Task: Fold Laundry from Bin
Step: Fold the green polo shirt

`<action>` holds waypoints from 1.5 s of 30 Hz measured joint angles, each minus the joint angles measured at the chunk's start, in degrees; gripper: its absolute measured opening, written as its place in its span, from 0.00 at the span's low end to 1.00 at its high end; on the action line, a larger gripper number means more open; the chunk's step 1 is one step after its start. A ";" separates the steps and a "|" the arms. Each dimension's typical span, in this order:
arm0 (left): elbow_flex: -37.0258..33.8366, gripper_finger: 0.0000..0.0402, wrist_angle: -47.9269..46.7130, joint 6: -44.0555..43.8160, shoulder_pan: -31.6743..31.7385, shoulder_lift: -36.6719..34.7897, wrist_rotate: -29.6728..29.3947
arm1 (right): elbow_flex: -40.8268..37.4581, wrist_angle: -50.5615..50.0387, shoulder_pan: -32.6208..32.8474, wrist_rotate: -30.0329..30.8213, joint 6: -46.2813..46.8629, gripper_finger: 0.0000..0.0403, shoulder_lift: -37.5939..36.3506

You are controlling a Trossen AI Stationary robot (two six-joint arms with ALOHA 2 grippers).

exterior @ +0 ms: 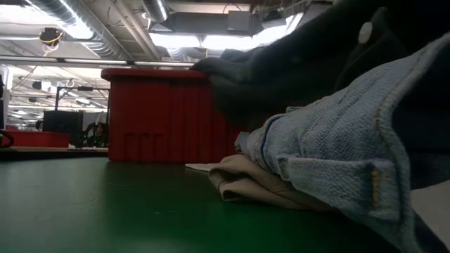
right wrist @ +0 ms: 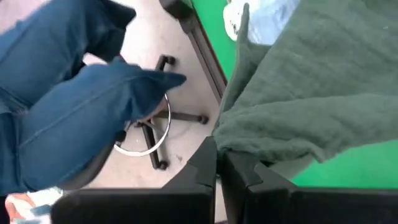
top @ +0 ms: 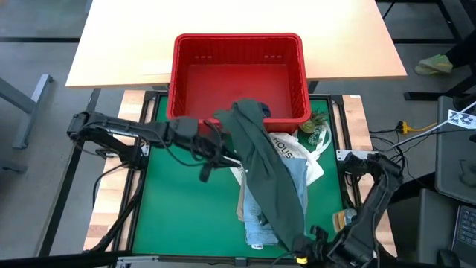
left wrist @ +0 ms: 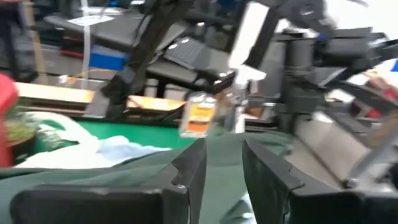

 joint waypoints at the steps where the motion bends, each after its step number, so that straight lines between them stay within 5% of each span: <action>1: 0.00 0.25 0.29 1.08 -0.57 0.88 -1.79 | -1.00 0.78 -0.01 -0.60 -0.01 0.02 0.00; 9: -0.02 0.25 5.55 15.77 -1.09 6.95 -14.61 | -4.71 2.12 -0.03 -1.52 0.08 0.02 0.04; 28: -0.02 0.25 8.56 37.84 8.40 8.63 -29.51 | -4.71 2.14 -0.03 -1.40 0.34 0.02 0.04; 37: -0.02 0.26 8.06 36.67 12.89 8.63 -29.04 | -4.71 2.12 -0.03 -1.15 0.40 0.02 0.04; 45: -0.01 0.41 6.37 30.99 14.27 8.63 -22.16 | -4.71 2.12 -0.03 1.16 0.43 0.02 0.04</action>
